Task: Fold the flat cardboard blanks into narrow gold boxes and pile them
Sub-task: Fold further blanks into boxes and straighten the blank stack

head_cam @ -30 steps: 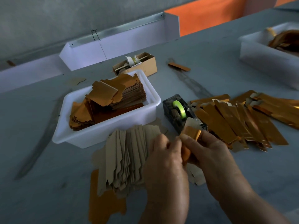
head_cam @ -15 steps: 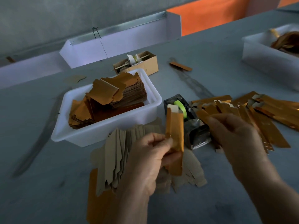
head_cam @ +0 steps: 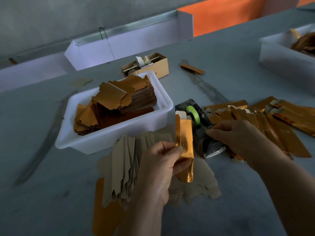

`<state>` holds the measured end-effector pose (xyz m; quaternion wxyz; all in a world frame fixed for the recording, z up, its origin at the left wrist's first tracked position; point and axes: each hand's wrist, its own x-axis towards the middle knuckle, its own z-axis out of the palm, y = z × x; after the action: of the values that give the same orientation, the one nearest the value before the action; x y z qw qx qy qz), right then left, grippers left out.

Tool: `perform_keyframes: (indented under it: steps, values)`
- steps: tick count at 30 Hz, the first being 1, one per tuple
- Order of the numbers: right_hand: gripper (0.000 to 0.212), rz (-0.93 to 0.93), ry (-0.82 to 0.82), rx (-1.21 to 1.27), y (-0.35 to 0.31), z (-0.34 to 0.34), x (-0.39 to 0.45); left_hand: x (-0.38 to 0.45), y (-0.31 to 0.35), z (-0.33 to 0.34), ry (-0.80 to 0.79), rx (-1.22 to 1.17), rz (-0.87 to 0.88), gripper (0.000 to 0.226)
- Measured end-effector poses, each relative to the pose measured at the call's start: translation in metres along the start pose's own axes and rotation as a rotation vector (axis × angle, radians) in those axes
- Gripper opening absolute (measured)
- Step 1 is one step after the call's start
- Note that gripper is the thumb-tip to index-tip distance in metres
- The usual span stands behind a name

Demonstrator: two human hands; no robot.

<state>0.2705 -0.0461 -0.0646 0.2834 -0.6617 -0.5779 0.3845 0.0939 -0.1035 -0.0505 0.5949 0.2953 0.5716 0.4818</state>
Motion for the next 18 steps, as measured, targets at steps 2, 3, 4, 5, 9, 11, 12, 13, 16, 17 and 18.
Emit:
perform_keyframes:
  steps: [2,3,4,5,9,11,12,13,16,17,18]
  values:
    - [0.011,0.010,0.017,0.005,0.001,0.002,0.001,0.000,0.000,0.000,-0.003,0.008,-0.004,0.004]
    - [0.010,0.014,0.024,0.021,0.001,0.003,0.001,0.000,0.000,0.001,-0.003,0.010,-0.005,0.004]
    - [0.009,0.014,0.033,0.049,0.001,0.004,0.001,0.000,0.000,0.001,-0.003,0.009,-0.006,0.004]
    - [0.009,0.009,0.044,0.085,0.001,0.005,0.001,0.000,0.000,0.001,-0.001,0.007,-0.007,0.004]
    - [0.016,-0.097,0.165,0.165,0.002,0.013,-0.006,0.000,0.000,0.001,-0.009,0.010,-0.002,0.003]
    - [0.018,-0.099,0.185,0.368,0.003,0.014,-0.012,0.001,0.000,0.001,-0.018,0.005,0.001,0.003]
    - [0.018,-0.077,0.173,0.489,0.003,0.013,-0.015,0.001,0.000,0.001,-0.018,0.001,0.002,0.003]
    - [0.019,-0.066,0.169,0.548,0.004,0.013,-0.017,0.001,0.000,0.001,-0.015,-0.001,0.005,0.003]
    - [0.012,-0.108,0.212,0.313,0.010,0.012,-0.022,0.001,0.001,0.001,-0.004,-0.001,0.018,0.003]
    - [0.011,-0.116,0.236,0.217,0.011,0.012,-0.024,0.001,0.001,0.002,-0.006,-0.004,0.019,0.003]
    - [0.012,-0.123,0.260,0.149,0.012,0.013,-0.026,0.001,0.002,0.003,-0.014,-0.005,0.019,0.003]
